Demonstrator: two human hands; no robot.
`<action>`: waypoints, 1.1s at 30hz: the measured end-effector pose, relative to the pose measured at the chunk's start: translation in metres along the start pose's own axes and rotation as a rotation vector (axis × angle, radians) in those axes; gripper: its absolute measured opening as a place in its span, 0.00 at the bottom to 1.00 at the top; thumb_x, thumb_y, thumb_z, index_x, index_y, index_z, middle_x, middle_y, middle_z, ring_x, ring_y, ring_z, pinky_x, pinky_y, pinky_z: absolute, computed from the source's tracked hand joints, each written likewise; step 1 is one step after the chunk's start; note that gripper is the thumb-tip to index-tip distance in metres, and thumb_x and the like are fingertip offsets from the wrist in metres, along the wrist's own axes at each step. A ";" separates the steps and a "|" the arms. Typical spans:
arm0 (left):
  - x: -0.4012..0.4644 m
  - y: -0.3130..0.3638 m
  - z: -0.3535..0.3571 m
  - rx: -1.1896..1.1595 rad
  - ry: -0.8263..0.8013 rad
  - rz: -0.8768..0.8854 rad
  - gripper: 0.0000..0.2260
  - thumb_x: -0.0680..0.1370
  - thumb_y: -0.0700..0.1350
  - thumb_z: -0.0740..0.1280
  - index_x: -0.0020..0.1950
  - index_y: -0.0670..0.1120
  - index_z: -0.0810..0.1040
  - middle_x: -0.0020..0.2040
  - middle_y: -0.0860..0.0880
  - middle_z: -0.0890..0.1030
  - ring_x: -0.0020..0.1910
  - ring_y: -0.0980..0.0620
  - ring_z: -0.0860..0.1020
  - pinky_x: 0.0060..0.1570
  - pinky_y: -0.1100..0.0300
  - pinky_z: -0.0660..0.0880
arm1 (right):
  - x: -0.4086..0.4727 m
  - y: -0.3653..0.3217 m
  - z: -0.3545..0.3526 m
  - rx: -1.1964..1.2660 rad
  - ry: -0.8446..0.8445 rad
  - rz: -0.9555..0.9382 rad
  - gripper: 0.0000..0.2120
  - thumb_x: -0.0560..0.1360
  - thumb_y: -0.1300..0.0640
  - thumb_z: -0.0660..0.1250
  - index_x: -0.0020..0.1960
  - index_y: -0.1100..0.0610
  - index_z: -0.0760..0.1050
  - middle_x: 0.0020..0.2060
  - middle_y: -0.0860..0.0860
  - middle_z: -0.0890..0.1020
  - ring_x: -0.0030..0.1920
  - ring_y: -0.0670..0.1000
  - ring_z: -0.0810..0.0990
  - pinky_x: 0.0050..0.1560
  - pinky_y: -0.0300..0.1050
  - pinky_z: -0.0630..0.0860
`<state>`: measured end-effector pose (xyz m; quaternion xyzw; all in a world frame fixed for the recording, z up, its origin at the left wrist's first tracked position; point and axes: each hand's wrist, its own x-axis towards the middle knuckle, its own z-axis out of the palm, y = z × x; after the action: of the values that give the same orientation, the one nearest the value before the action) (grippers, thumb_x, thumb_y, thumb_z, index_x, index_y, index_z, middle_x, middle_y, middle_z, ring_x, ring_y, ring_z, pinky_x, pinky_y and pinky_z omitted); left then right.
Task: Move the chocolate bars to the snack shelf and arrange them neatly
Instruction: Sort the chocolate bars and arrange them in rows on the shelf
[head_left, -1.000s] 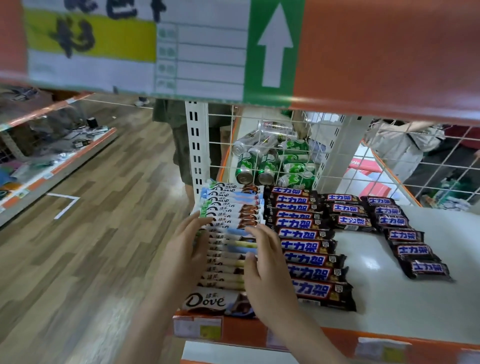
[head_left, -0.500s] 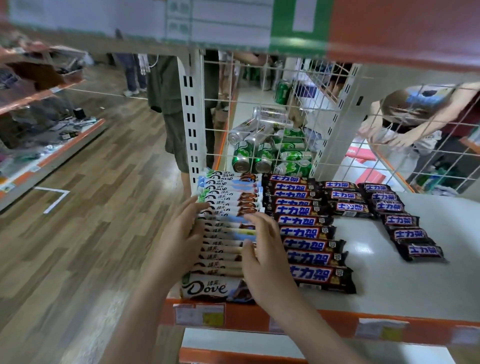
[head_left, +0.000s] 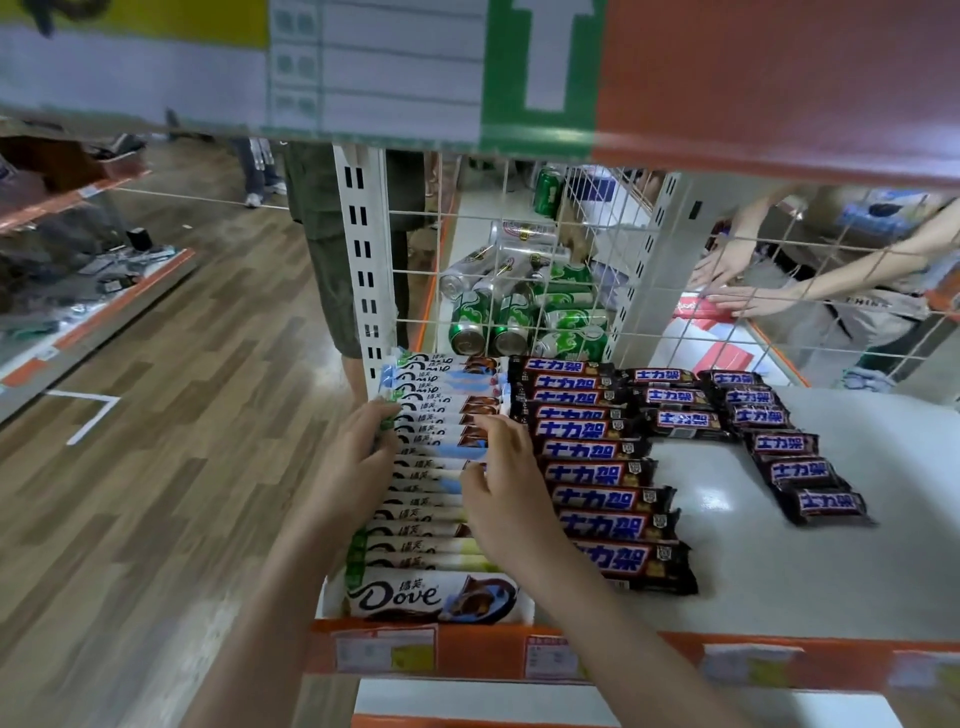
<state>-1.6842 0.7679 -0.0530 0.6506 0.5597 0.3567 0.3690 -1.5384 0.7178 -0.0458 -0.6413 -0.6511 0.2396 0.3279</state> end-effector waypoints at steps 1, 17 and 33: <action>0.001 0.000 0.000 0.005 0.001 0.003 0.17 0.81 0.40 0.55 0.69 0.49 0.69 0.73 0.51 0.63 0.72 0.52 0.60 0.71 0.48 0.58 | 0.000 0.000 0.000 0.002 -0.002 -0.001 0.21 0.81 0.59 0.54 0.73 0.56 0.56 0.71 0.51 0.56 0.67 0.50 0.64 0.63 0.37 0.64; 0.034 0.027 0.035 0.713 -0.105 0.109 0.18 0.82 0.49 0.49 0.71 0.56 0.62 0.76 0.51 0.56 0.75 0.49 0.53 0.72 0.41 0.46 | 0.037 -0.001 -0.002 -0.480 -0.109 -0.020 0.28 0.77 0.61 0.57 0.74 0.60 0.52 0.73 0.56 0.54 0.74 0.56 0.50 0.74 0.53 0.51; -0.014 0.068 0.080 0.744 -0.244 0.290 0.21 0.81 0.49 0.51 0.74 0.54 0.55 0.76 0.51 0.55 0.75 0.50 0.53 0.73 0.43 0.50 | -0.022 0.038 -0.064 -0.472 -0.046 0.023 0.30 0.78 0.58 0.57 0.76 0.54 0.48 0.76 0.48 0.48 0.76 0.50 0.42 0.75 0.54 0.39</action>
<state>-1.5847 0.7404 -0.0321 0.8492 0.5051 0.0986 0.1183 -1.4661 0.6912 -0.0336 -0.7019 -0.6890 0.0990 0.1510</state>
